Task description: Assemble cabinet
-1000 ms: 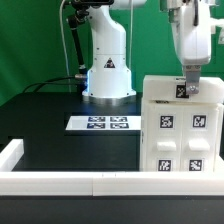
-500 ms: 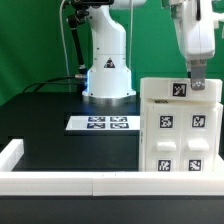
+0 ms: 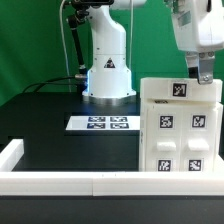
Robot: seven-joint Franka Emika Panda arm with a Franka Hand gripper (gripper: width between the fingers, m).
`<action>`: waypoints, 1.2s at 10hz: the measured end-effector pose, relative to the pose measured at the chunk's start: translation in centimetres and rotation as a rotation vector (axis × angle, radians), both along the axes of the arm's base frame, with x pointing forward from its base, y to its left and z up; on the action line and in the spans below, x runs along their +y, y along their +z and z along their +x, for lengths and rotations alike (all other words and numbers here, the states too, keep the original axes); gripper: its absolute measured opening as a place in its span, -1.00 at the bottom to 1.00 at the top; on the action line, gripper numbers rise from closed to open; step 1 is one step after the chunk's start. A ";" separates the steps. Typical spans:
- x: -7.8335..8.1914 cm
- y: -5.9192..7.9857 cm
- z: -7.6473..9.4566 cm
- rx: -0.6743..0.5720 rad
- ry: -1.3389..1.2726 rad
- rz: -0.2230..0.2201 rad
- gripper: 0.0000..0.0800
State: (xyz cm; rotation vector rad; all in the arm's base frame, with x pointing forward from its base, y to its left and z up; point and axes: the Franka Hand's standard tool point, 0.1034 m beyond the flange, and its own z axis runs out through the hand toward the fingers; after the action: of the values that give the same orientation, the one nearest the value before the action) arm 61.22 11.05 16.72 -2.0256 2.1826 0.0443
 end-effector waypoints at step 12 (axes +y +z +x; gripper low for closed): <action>0.2 1.1 0.8 -0.151 1.215 -0.121 0.99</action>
Offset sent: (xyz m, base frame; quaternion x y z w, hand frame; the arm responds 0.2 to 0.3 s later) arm 0.0099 0.0050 0.0095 0.0125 0.0049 -0.2946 0.9555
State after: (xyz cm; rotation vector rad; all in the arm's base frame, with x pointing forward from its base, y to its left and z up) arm 61.98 11.25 17.83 -2.9331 0.6172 -0.0926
